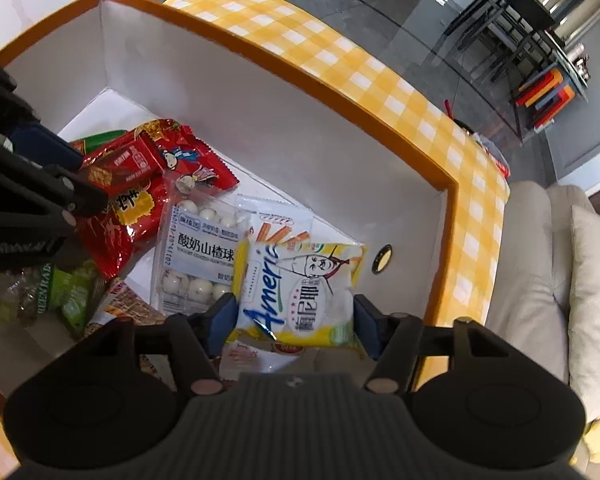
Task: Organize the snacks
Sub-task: 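Open both tools to release the items into the box and withdraw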
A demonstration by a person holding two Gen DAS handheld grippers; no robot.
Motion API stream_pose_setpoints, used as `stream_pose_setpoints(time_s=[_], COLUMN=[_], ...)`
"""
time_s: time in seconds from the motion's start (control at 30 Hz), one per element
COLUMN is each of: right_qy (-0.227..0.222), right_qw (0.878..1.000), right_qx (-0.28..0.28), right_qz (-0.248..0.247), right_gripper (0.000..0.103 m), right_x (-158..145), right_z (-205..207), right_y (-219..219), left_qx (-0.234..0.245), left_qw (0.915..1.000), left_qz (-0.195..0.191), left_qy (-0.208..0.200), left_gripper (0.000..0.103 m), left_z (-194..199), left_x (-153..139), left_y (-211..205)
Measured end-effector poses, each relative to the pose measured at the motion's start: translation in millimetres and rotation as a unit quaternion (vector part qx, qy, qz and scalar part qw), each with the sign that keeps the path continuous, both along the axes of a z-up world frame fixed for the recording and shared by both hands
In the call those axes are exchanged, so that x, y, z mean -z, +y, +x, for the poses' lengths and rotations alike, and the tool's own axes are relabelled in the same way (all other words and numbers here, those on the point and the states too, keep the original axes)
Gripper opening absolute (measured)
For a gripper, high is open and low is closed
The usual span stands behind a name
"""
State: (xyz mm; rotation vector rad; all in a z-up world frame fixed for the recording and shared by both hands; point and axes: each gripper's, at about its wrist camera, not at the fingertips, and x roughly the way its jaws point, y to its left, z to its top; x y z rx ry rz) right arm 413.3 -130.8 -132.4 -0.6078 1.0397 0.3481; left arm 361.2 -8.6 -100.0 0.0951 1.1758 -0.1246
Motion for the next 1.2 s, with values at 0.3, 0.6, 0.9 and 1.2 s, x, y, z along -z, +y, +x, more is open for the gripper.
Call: stream_pose_setpoints(time_s=[0.3, 0.6, 0.9, 1.2], right_qy=[0.025, -0.002, -0.085, -0.147], right_qw=[0.998, 0.984, 0.961, 0.940], right_qx=[0.019, 0.079, 0.095, 0.127], right_qz=[0.051, 0.159, 0.245, 0.280], right_gripper=[0.091, 0.095, 0.099, 0.099], right_x=[-34.1, -106.1, -186.0, -215.0], right_z=[-4.3, -19.9, -72.1, -161.5], right_y=[-6.5, -32.2, -55.9, -71.0], left_qx=[-0.009, -0.019, -0.044, -0.066], left_qw=[0.9980, 0.9811, 0.9560, 0.9249], left_qz=[-0.007, 0.028, 0.038, 0.076], left_qy=[-0.062, -0.190, -0.287, -0.367], left_gripper=[0.073, 0.073, 0.089, 0.094], left_z=[-15.1, -52.3, -105.1, -163.2], left_x=[-42.0, -103.8, -158.8, -186.3], left_y=[12.7, 22.1, 33.5, 16.9])
